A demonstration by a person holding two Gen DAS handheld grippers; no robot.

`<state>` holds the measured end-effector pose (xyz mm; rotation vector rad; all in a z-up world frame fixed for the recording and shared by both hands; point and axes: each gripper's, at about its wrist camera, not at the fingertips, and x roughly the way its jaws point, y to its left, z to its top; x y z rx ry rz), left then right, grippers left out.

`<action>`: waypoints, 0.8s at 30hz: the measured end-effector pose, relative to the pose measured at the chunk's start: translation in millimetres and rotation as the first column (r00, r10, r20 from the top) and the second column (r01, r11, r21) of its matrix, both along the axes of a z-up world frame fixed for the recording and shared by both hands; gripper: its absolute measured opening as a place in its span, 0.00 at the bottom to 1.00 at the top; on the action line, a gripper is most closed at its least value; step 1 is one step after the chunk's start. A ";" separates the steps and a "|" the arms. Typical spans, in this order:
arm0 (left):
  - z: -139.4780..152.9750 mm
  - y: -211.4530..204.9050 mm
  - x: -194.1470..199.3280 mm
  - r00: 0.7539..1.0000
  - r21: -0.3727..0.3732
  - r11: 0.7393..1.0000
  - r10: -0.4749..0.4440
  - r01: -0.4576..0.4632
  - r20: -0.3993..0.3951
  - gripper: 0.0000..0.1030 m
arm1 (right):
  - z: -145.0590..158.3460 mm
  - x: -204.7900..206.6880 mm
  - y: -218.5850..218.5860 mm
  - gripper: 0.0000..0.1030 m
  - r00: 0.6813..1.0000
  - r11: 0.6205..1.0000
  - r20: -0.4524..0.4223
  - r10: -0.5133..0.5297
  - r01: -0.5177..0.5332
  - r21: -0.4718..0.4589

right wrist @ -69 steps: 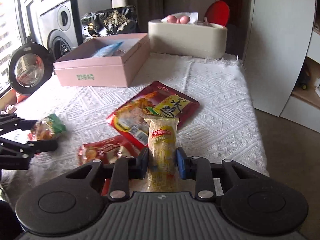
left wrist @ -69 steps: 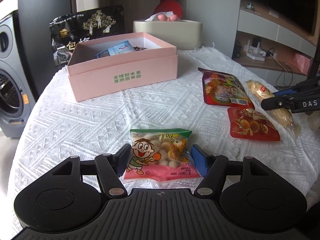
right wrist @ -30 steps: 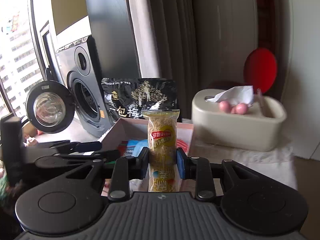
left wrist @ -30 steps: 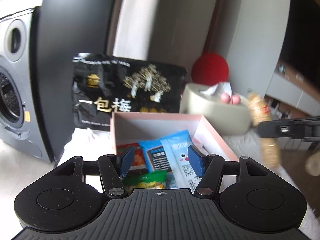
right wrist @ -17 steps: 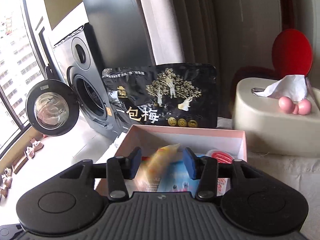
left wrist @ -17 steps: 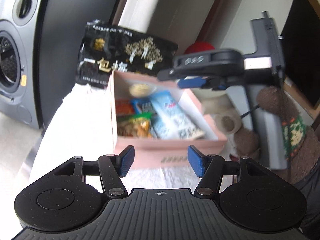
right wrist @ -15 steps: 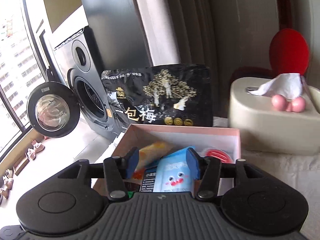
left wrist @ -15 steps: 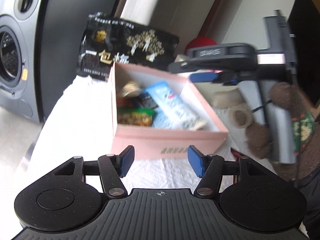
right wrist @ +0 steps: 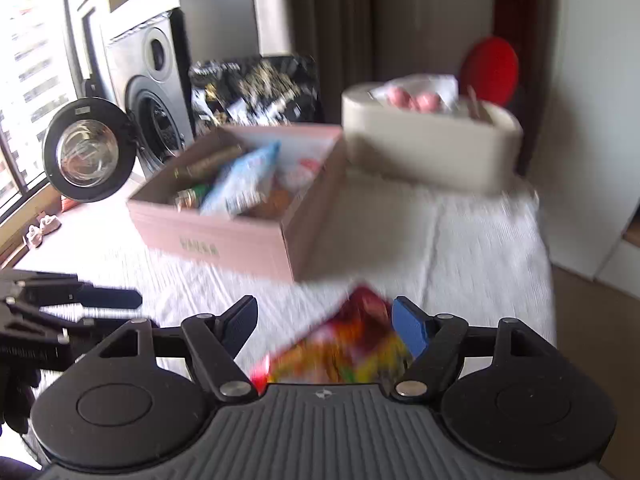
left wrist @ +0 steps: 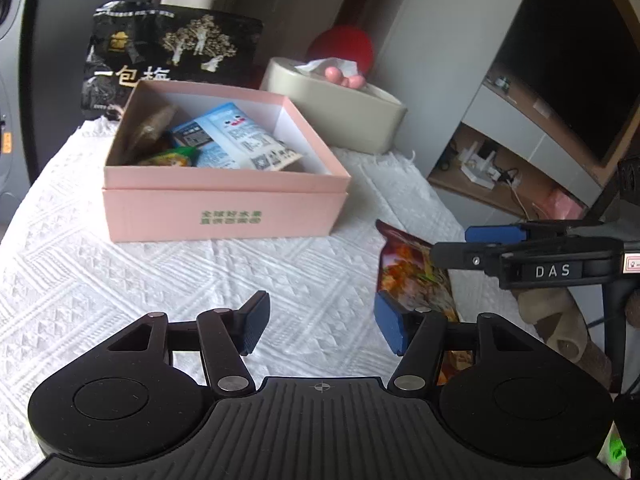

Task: Organize snacks
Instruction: 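Grasp the red spicy packet with the right gripper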

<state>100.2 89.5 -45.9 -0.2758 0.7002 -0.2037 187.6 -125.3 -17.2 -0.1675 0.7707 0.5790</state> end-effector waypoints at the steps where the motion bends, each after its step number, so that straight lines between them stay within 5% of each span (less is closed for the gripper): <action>1: -1.5 -8.3 -3.1 1.000 0.013 1.000 -0.022 0.022 -0.008 0.62 | -4.5 -7.2 -8.1 0.73 1.000 1.000 -0.009 -0.022 0.022 0.007; 5: -8.6 -38.5 -16.5 0.989 0.055 0.989 -0.136 0.140 -0.062 0.58 | -26.2 -37.6 -36.2 0.73 0.997 0.996 -0.063 -0.037 0.042 0.078; 10: -21.5 -44.4 -25.9 0.974 0.029 0.984 -0.172 0.178 -0.150 0.52 | -51.3 -56.4 -47.4 0.72 0.993 0.992 -0.104 -0.049 0.061 0.109; 15: -24.1 -32.6 -33.5 0.974 -0.003 0.989 -0.143 0.145 -0.174 0.51 | -53.0 -66.2 -43.2 0.39 0.996 0.991 -0.084 -0.016 0.027 0.131; 22: -24.9 -9.8 -34.8 0.985 0.002 1.000 -0.030 0.031 -0.170 0.51 | -47.5 -89.6 -20.9 0.39 0.986 0.974 -0.108 0.131 -0.108 0.198; 24: -25.2 -10.2 -35.8 0.986 0.015 0.999 -0.029 0.031 -0.163 0.51 | -42.8 -92.8 -17.3 0.47 0.987 0.976 -0.089 0.134 -0.116 0.183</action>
